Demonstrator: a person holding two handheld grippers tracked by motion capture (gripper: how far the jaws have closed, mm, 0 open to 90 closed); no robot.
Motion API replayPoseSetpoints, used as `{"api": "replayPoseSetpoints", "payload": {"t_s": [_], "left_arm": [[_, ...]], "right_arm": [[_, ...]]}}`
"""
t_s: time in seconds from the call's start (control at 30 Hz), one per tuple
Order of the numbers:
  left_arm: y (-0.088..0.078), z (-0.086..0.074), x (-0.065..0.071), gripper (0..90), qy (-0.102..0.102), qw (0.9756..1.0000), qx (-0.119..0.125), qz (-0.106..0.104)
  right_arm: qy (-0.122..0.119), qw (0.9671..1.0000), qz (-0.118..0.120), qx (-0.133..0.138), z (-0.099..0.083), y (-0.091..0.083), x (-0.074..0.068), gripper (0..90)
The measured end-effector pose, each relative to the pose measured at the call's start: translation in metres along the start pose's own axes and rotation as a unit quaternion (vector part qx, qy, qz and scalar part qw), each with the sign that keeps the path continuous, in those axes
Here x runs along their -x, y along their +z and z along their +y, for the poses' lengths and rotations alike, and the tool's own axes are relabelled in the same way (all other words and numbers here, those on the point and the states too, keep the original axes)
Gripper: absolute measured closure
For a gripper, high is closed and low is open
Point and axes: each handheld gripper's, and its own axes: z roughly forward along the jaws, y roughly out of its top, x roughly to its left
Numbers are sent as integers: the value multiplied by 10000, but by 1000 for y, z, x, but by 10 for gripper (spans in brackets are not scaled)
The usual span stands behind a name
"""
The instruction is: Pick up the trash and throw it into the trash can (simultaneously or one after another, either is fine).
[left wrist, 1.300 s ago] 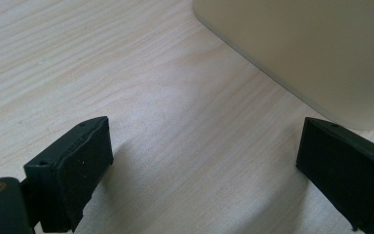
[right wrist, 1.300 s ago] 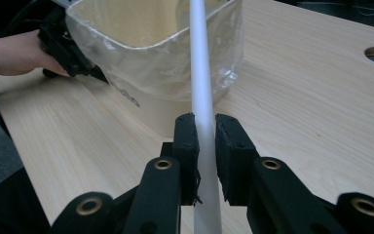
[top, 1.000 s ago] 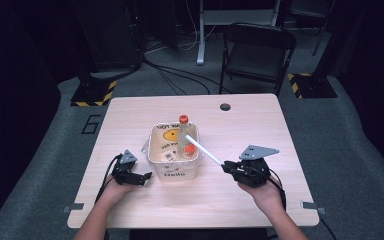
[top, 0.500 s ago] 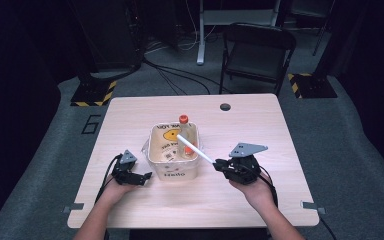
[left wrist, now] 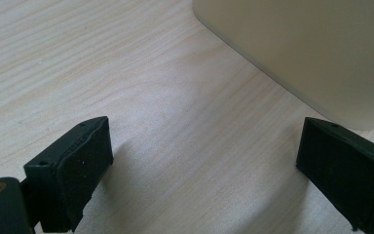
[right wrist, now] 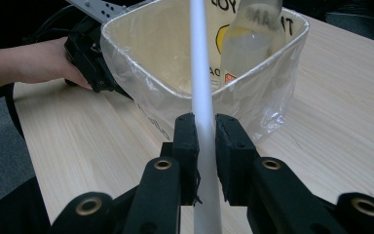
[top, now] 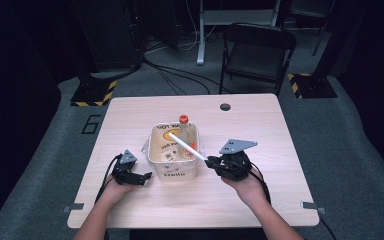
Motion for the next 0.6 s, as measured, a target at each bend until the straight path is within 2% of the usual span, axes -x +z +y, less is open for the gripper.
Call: {"api": "replayPoseSetpoints", "payload": {"t_s": [0.6], "left_arm": [[0, 0, 0, 59, 2, 10000, -1, 1]], "right_arm": [[-65, 9998, -128, -116, 13, 17, -3, 789]]}}
